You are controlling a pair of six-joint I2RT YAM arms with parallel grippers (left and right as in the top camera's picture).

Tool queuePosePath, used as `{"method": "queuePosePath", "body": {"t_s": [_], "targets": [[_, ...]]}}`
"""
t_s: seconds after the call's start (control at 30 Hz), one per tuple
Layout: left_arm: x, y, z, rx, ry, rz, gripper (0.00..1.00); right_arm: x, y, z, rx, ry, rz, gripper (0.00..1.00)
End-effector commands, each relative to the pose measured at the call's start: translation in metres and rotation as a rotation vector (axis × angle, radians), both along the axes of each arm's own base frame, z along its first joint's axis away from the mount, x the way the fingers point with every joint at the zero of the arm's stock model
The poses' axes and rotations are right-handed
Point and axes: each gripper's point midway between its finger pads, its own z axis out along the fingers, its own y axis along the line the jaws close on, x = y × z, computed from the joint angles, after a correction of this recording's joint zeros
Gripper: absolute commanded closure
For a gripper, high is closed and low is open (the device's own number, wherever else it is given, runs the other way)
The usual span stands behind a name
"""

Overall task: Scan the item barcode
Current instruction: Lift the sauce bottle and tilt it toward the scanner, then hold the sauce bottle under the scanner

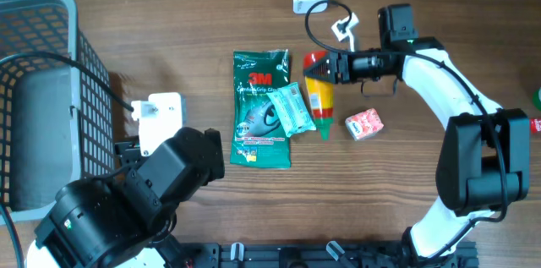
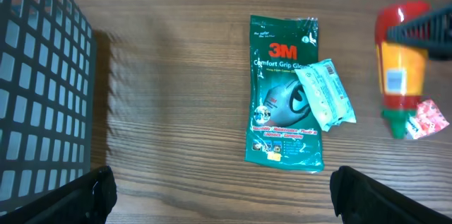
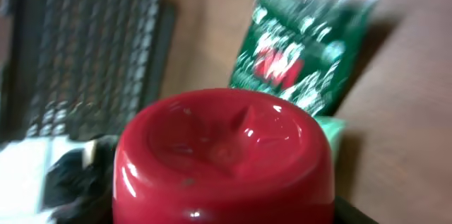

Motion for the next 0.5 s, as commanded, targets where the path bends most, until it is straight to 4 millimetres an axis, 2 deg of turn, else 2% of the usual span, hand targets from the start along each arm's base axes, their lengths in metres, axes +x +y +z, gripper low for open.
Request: {"method": "queuePosePath", "body": {"t_s": [0.0,0.2,0.3,0.47], "targets": [[0.0,0.001,0.002,-0.013,-0.006,0.013,0.0,0.046,-0.01,0.028,-0.073,-0.108,-0.166,0.6],[0.0,0.001,0.002,-0.013,-0.006,0.013,0.0,0.097,-0.026,0.045,-0.207,-0.336,-0.323,0.59],[0.0,0.001,0.002,-0.013,-0.006,0.013,0.0,0.115,-0.03,0.056,-0.291,-0.43,-0.389,0.6],[0.0,0.001,0.002,-0.013,-0.006,0.013,0.0,0.146,-0.044,0.094,-0.5,-0.646,-0.489,0.63]]}}
